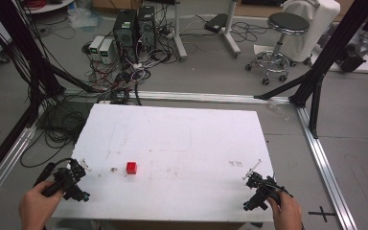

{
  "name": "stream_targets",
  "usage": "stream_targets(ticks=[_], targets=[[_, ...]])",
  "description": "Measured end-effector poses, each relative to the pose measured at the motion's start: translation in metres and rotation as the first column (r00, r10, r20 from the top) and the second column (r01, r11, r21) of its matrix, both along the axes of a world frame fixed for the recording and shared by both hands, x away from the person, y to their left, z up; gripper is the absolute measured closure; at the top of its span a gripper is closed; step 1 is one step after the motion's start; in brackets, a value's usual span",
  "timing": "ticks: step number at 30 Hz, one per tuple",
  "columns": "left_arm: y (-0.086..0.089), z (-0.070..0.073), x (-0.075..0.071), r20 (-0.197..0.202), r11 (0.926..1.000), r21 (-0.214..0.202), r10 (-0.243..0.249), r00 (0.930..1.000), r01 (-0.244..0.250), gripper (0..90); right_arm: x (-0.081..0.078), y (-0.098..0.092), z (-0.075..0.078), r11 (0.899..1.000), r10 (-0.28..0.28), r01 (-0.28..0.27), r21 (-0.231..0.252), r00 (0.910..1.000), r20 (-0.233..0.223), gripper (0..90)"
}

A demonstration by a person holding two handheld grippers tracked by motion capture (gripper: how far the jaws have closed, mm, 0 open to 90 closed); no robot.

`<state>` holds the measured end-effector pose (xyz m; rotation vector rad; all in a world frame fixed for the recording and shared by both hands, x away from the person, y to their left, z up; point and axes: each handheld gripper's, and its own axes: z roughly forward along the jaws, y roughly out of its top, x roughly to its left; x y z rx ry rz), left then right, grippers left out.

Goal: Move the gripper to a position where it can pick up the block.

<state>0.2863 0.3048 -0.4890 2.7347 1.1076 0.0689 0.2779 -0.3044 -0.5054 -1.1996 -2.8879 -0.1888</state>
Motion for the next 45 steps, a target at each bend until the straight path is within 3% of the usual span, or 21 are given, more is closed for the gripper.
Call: stream_targets(ticks=[19, 23, 24, 33, 36, 38, 40, 45], targets=[[0.002, -0.001, 0.001, -0.013, 1.0, 0.0, 0.008, 0.9999, -0.008, 23.3, 0.0, 0.0, 0.001, 1.0, -0.006, 0.006, 0.006, 0.9999, 0.009, 8.9], [0.003, -0.002, 0.001, 0.0, 0.9999, 0.003, 0.015, 0.9999, -0.015, 23.4, 0.0, 0.0, 0.0, 1.0, -0.008, 0.008, 0.004, 0.9999, 0.008, 8.9], [0.003, -0.002, 0.001, -0.003, 0.9999, -0.012, 0.008, 1.0, -0.008, 23.4, 0.0, 0.0, 0.001, 1.0, -0.005, 0.005, 0.005, 0.9999, 0.009, 8.9], [0.001, -0.002, 0.001, -0.004, 0.9998, -0.012, -0.017, 0.9999, 0.017, 23.3, -0.001, -0.002, 0.004, 1.0, -0.013, 0.013, 0.011, 0.9998, 0.011, 8.9], [0.002, -0.001, 0.004, -0.02, 0.9998, -0.017, -0.006, 0.9998, 0.006, 23.4, -0.001, -0.003, 0.004, 1.0, -0.014, 0.014, 0.015, 0.9998, 0.017, 8.9], [0.005, 0.001, 0.009, -0.044, 0.9978, -0.067, 0.0, 0.999, -0.002, 23.4, -0.002, -0.004, 0.003, 1.0, -0.016, 0.016, 0.024, 0.9996, 0.021, 8.8], [0.005, 0.003, 0.011, -0.049, 0.9973, -0.074, -0.009, 0.9988, 0.005, 23.3, -0.002, -0.006, 0.004, 1.0, -0.019, 0.018, 0.023, 0.9996, 0.023, 8.9], [0.001, 0.006, 0.019, -0.077, 0.9967, -0.05, -0.068, 0.9947, 0.064, 23.4, -0.004, -0.008, 0.004, 0.999, -0.03, 0.029, 0.032, 0.9993, 0.023, 8.9]])
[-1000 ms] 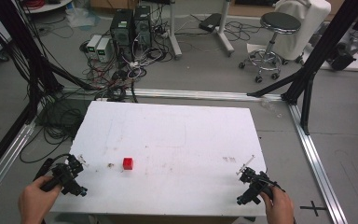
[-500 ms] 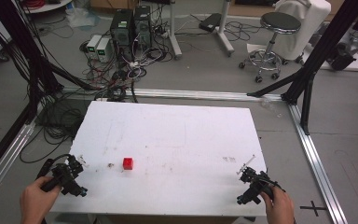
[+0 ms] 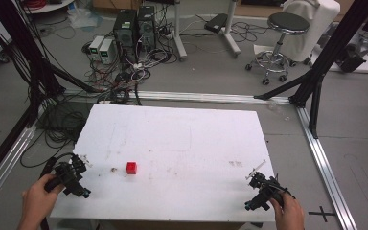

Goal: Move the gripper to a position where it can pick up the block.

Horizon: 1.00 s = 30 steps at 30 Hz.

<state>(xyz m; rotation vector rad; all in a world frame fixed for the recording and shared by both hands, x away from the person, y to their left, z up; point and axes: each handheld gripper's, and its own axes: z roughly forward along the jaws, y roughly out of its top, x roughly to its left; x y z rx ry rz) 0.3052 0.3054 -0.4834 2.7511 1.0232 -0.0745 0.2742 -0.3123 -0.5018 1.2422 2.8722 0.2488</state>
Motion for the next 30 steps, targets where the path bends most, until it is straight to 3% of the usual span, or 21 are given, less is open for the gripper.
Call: stream_targets(ticks=[3, 10, 11, 14, 15, 24, 25, 26, 30], targets=[[-0.003, 0.004, 0.008, -0.015, 0.9975, 0.028, -0.064, 0.9978, 0.064, 23.4, 0.0, -0.001, 0.0, 1.0, -0.002, 0.002, 0.003, 1.0, 0.003, 8.9], [-0.002, 0.01, 0.018, -0.038, 0.9907, 0.039, -0.129, 0.991, 0.13, 23.4, -0.001, -0.002, 0.0, 1.0, -0.007, 0.007, 0.01, 1.0, 0.007, 8.9], [-0.002, 0.013, 0.022, -0.047, 0.9855, 0.043, -0.162, 0.9857, 0.164, 23.4, -0.001, -0.003, 0.0, 1.0, -0.004, 0.004, 0.011, 0.9999, 0.01, 8.9], [-0.003, 0.017, 0.026, -0.053, 0.9818, 0.039, -0.183, 0.9816, 0.186, 23.4, -0.001, -0.003, 0.0, 1.0, -0.005, 0.005, 0.012, 0.9999, 0.009, 8.8], [-0.006, 0.021, 0.03, -0.058, 0.9736, 0.057, -0.218, 0.9743, 0.221, 23.4, -0.001, -0.004, 0.001, 1.0, -0.006, 0.006, 0.01, 0.9999, 0.01, 8.8], [-0.017, 0.039, 0.045, -0.046, 0.9611, 0.061, -0.267, 0.9626, 0.269, 23.3, -0.002, -0.005, 0.0, 1.0, -0.014, 0.014, 0.013, 0.9998, 0.013, 8.9], [-0.02, 0.044, 0.048, -0.046, 0.955, 0.061, -0.288, 0.9566, 0.29, 23.4, -0.001, -0.006, 0.001, 1.0, -0.014, 0.014, 0.014, 0.9998, 0.012, 8.9], [-0.02, 0.044, 0.048, -0.046, 0.955, 0.061, -0.288, 0.9566, 0.29, 23.3, -0.001, -0.006, 0.001, 1.0, -0.014, 0.014, 0.014, 0.9998, 0.012, 8.9], [-0.027, 0.053, 0.054, -0.029, 0.9425, 0.048, -0.33, 0.9437, 0.331, 23.3, -0.001, -0.008, 0.002, 1.0, -0.022, 0.022, 0.018, 0.9996, 0.018, 8.9]])
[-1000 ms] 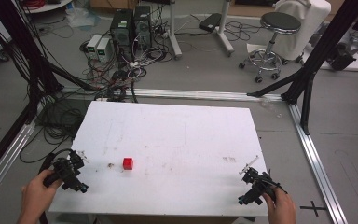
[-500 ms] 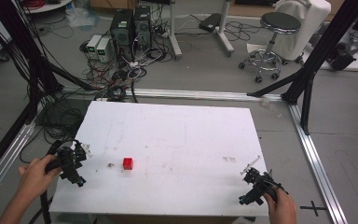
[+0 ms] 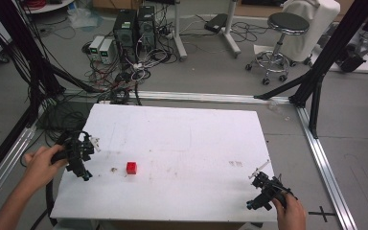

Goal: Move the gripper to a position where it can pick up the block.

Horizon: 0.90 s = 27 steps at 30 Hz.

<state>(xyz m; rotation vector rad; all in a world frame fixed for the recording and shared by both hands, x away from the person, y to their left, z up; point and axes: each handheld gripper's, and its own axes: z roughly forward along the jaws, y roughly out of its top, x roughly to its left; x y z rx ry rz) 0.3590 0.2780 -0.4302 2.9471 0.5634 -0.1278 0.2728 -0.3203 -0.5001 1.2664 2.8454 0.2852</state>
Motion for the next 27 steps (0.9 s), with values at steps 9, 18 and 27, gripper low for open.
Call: stream_targets(ticks=[9, 18, 27], targets=[[-0.024, 0.012, 0.015, 0.004, 0.9971, -0.002, -0.076, 0.9971, 0.076, 23.4, 0.0, -0.001, 0.0, 1.0, 0.001, -0.001, 0.001, 1.0, 0.001, 8.9], [-0.043, 0.016, 0.026, 0.009, 0.9933, -0.024, -0.113, 0.9935, 0.113, 23.4, 0.0, -0.001, 0.0, 1.0, -0.002, 0.002, 0.004, 1.0, 0.003, 8.9], [-0.061, 0.005, 0.032, 0.004, 0.9867, -0.05, -0.154, 0.988, 0.155, 23.4, 0.001, -0.001, -0.003, 1.0, -0.008, 0.008, -0.004, 1.0, -0.002, 8.9]])
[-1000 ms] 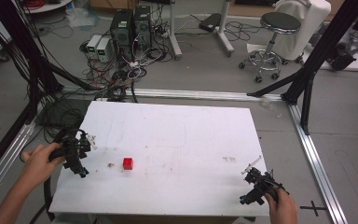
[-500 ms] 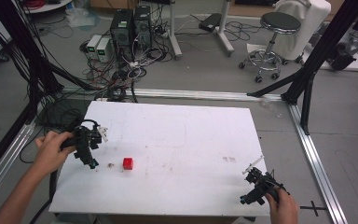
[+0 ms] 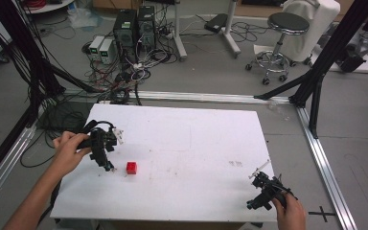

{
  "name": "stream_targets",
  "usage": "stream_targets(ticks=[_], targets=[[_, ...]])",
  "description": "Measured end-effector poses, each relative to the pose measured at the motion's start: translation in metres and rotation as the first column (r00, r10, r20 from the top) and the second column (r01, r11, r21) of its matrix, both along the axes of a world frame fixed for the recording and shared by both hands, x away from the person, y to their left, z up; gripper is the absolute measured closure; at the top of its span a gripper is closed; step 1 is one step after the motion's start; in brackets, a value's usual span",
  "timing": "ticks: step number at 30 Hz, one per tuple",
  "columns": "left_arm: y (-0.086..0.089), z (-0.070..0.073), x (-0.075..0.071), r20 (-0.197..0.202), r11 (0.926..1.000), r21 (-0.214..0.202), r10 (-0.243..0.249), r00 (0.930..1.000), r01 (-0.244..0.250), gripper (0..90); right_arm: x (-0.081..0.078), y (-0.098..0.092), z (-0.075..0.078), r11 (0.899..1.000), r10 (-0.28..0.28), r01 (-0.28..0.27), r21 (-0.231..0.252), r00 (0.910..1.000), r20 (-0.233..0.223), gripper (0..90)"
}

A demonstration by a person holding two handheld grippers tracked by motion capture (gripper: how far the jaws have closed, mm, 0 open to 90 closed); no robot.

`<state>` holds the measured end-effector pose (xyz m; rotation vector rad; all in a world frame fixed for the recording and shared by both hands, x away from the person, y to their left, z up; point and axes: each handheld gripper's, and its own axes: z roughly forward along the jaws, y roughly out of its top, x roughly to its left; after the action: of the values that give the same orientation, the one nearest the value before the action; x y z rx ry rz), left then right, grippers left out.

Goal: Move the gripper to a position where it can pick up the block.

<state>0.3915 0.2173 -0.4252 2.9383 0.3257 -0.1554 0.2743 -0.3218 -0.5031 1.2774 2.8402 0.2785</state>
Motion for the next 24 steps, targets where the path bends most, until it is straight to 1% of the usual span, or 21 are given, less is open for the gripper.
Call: stream_targets(ticks=[2, 3, 4, 5, 7, 9, 10, 13, 14, 17, 22, 24], targets=[[-0.004, -0.004, 0.001, -0.003, 0.9998, -0.002, -0.019, 0.9998, 0.019, 23.4, 0.0, 0.001, 0.0, 1.0, 0.002, -0.002, 0.003, 1.0, -0.001, 8.8], [-0.006, -0.005, 0.001, -0.01, 0.9996, 0.003, -0.027, 0.9996, 0.027, 23.4, 0.0, 0.001, 0.0, 1.0, 0.002, -0.002, 0.003, 1.0, -0.001, 8.8], [-0.01, -0.009, 0.002, -0.008, 0.999, 0.007, -0.045, 0.999, 0.045, 23.3, 0.001, 0.002, -0.001, 1.0, 0.005, -0.005, 0.001, 1.0, 0.0, 8.9], [-0.01, -0.009, 0.002, -0.008, 0.999, 0.007, -0.045, 0.999, 0.045, 23.4, 0.001, 0.002, -0.001, 1.0, 0.005, -0.005, 0.001, 1.0, 0.0, 8.9], [-0.013, -0.011, 0.002, -0.004, 0.9978, 0.014, -0.064, 0.9979, 0.064, 23.4, 0.001, 0.003, -0.001, 1.0, 0.009, -0.009, -0.001, 1.0, -0.002, 8.9], [-0.018, -0.013, 0.003, -0.009, 0.9959, 0.019, -0.088, 0.9961, 0.088, 23.4, 0.001, 0.005, -0.002, 1.0, 0.012, -0.012, -0.006, 0.9999, -0.006, 8.8], [-0.022, -0.014, 0.004, -0.009, 0.9948, 0.019, -0.099, 0.995, 0.1, 23.4, 0.001, 0.006, -0.003, 1.0, 0.011, -0.011, -0.007, 0.9999, -0.009, 8.9], [-0.027, -0.015, 0.006, -0.007, 0.9943, 0.019, -0.104, 0.9945, 0.105, 23.3, 0.002, 0.006, -0.004, 1.0, 0.014, -0.014, -0.007, 0.9998, -0.012, 8.9], [-0.029, -0.016, 0.006, -0.005, 0.9939, 0.023, -0.107, 0.9942, 0.107, 23.3, 0.002, 0.007, -0.004, 1.0, 0.017, -0.017, -0.014, 0.9998, -0.011, 8.9], [-0.036, -0.02, 0.008, -0.005, 0.9927, 0.031, -0.117, 0.9931, 0.117, 23.3, 0.002, 0.007, -0.004, 1.0, 0.015, -0.015, -0.013, 0.9998, -0.012, 8.9], [-0.045, -0.031, 0.008, -0.004, 0.9878, 0.058, -0.144, 0.9895, 0.144, 23.4, 0.002, 0.004, -0.003, 1.0, 0.013, -0.013, -0.009, 0.9999, -0.005, 8.9], [-0.047, -0.035, 0.009, -0.01, 0.9851, 0.065, -0.159, 0.9873, 0.159, 23.4, 0.002, 0.004, -0.003, 1.0, 0.014, -0.014, -0.004, 0.9999, -0.002, 8.9]])
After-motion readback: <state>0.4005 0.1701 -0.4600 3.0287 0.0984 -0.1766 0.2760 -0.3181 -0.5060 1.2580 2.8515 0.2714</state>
